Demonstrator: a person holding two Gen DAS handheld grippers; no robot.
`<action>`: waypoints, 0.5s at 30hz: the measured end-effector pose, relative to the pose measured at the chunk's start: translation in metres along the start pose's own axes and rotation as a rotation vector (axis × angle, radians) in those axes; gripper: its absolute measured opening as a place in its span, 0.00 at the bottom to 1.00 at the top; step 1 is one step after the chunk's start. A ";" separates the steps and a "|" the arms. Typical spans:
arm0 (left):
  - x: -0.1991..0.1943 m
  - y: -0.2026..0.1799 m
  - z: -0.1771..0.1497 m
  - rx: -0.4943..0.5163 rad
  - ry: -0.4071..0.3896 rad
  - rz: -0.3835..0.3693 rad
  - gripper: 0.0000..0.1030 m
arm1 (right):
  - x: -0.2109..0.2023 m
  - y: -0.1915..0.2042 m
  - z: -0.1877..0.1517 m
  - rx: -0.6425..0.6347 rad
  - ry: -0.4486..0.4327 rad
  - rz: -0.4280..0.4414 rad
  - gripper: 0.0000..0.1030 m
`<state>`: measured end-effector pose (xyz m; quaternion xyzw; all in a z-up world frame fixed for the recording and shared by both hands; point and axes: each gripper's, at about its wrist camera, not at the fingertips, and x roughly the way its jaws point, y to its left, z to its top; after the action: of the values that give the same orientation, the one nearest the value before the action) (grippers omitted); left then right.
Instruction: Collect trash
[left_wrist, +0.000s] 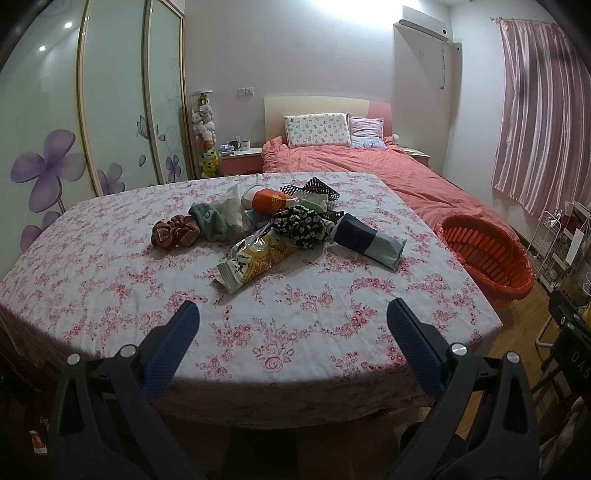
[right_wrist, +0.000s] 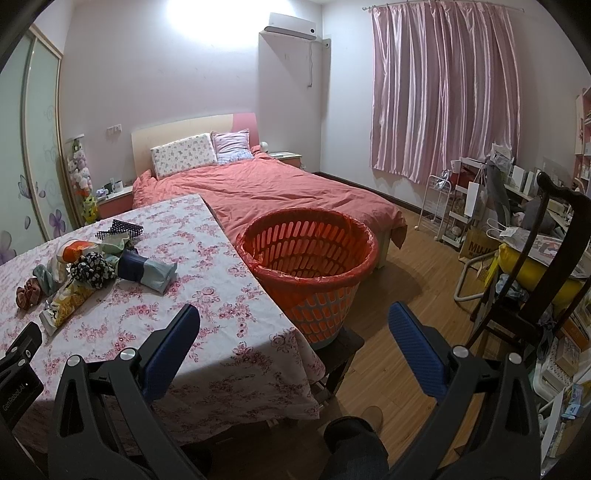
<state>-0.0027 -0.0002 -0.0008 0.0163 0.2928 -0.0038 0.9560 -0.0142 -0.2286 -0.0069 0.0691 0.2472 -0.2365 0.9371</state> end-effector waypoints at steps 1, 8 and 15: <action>0.000 0.000 0.000 -0.001 0.000 0.000 0.96 | 0.000 0.001 0.000 0.001 0.001 -0.001 0.98; 0.021 0.020 0.004 -0.037 0.012 0.021 0.96 | 0.014 0.015 0.002 -0.015 -0.002 0.044 0.98; 0.055 0.068 0.019 -0.117 0.043 0.078 0.96 | 0.041 0.047 0.013 -0.078 0.034 0.147 0.98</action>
<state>0.0551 0.0671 -0.0141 -0.0280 0.3120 0.0508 0.9483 0.0454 -0.2076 -0.0157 0.0543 0.2665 -0.1560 0.9496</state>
